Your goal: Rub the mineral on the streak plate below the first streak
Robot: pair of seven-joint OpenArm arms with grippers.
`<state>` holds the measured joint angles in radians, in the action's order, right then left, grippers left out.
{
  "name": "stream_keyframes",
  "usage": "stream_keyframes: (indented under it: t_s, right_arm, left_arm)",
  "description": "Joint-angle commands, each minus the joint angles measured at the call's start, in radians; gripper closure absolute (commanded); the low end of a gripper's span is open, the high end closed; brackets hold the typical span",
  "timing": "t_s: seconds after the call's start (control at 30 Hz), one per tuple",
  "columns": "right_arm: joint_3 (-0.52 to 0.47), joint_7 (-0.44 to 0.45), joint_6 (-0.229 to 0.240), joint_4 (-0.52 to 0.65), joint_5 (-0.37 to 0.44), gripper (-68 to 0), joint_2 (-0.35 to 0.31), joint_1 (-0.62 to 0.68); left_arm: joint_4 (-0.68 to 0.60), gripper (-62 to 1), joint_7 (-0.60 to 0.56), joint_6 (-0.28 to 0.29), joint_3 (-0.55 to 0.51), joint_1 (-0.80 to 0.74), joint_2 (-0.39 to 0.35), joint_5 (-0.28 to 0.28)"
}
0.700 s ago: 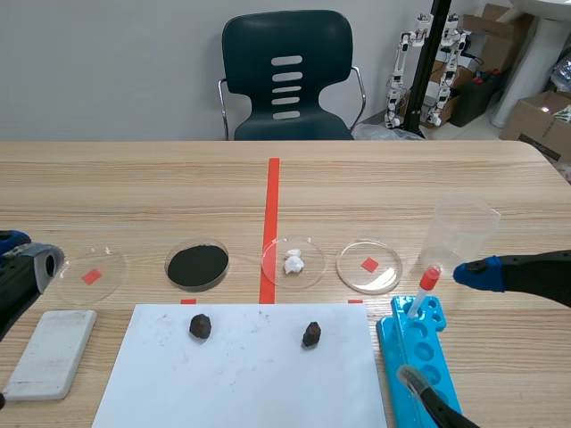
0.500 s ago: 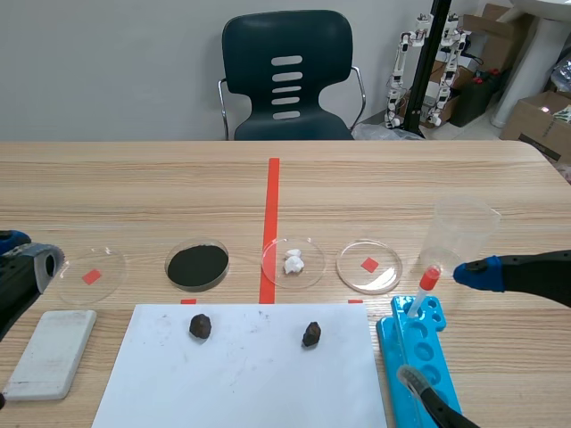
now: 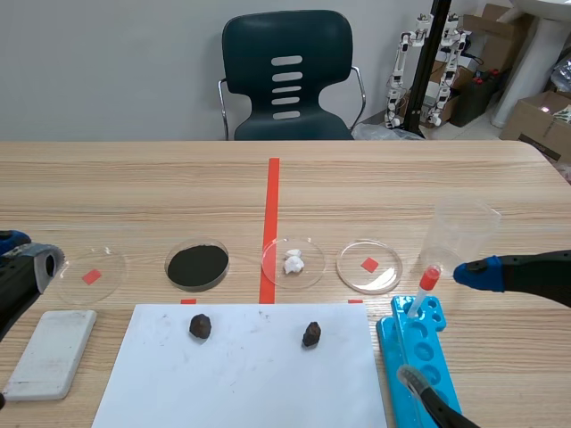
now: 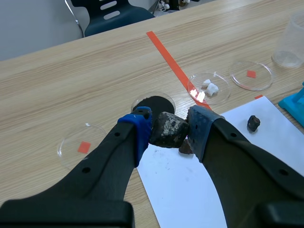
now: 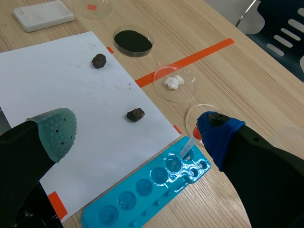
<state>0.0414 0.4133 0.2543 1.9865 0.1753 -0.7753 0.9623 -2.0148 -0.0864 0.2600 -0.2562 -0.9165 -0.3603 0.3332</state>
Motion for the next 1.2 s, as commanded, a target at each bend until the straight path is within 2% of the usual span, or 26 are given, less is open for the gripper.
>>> stream_keyframes:
  t_s: [0.0, 0.47, 0.7, 0.83, 1.17]
  right_arm:
    - [-0.001, 0.011, 0.000, 0.005, 0.011, -52.9, 0.000, -0.001]
    - [-0.001, 0.011, 0.000, 0.005, 0.011, -52.9, 0.000, -0.001]
    - [-0.001, 0.011, 0.000, 0.005, 0.011, -52.9, 0.000, -0.001]
    - [-0.001, 0.011, 0.000, 0.005, 0.011, -52.9, 0.000, -0.001]
    - [-0.001, 0.011, 0.000, 0.005, 0.011, -52.9, 0.000, -0.001]
  left_arm:
    - [-0.015, -5.1, -0.018, -0.002, -0.003, 0.005, 0.002, 0.010]
    - [-0.015, -5.1, -0.013, -0.002, -0.003, 0.005, 0.002, 0.010]
    - [-0.014, -5.1, 0.112, -0.003, -0.002, 0.006, 0.003, 0.010]
    - [-0.013, -5.1, 0.133, -0.004, 0.005, 0.018, 0.003, 0.011]
    - [0.066, -5.1, 0.387, -0.014, 0.083, 0.174, 0.002, 0.025]
